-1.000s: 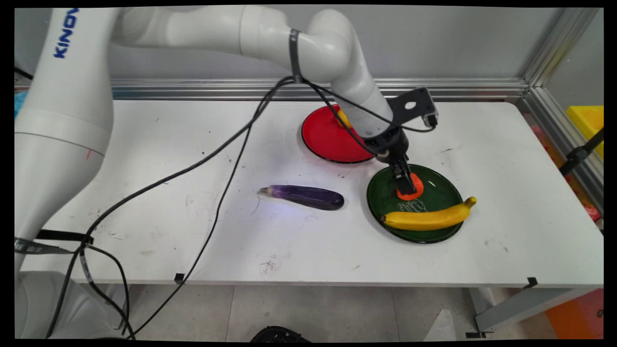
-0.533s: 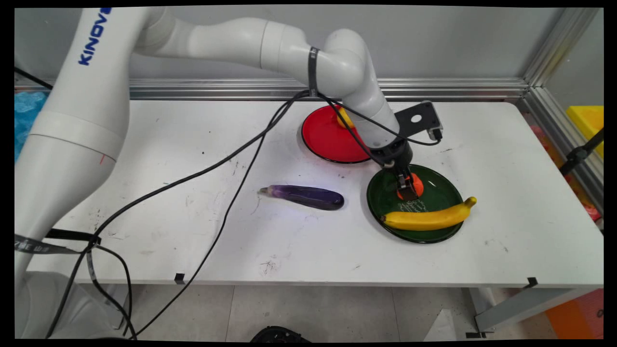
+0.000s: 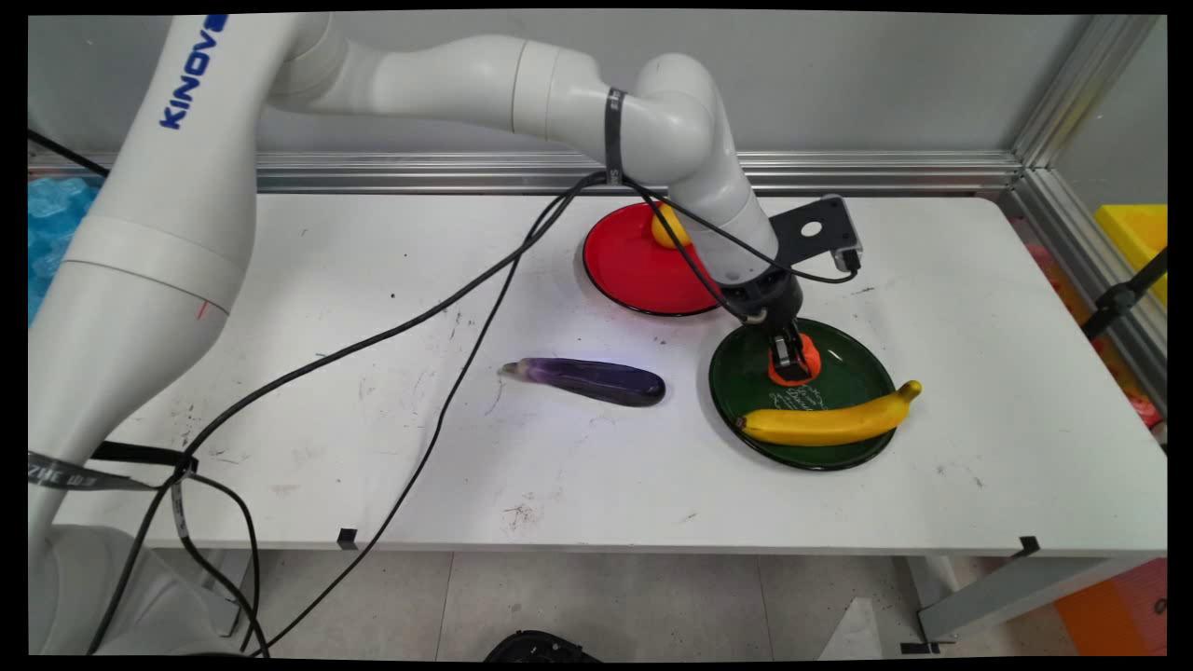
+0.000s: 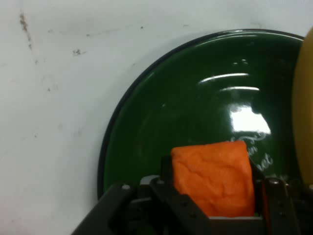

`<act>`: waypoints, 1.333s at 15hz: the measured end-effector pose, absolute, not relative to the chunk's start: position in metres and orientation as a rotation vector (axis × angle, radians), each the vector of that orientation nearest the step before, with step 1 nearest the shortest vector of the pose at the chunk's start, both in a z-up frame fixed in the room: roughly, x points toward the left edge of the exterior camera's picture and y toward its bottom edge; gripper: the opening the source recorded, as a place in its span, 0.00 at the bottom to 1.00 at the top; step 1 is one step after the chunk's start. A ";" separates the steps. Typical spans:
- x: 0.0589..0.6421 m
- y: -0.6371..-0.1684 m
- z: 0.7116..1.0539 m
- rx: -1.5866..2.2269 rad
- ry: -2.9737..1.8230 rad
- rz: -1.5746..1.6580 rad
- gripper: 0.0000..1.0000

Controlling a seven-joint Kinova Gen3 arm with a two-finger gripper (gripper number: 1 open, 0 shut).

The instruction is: Place the picked object on the table

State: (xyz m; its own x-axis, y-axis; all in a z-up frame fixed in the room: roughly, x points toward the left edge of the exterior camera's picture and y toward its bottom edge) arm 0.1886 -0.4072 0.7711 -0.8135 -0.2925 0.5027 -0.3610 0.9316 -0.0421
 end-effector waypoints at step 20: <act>0.321 -0.276 0.905 0.381 -2.639 0.175 0.00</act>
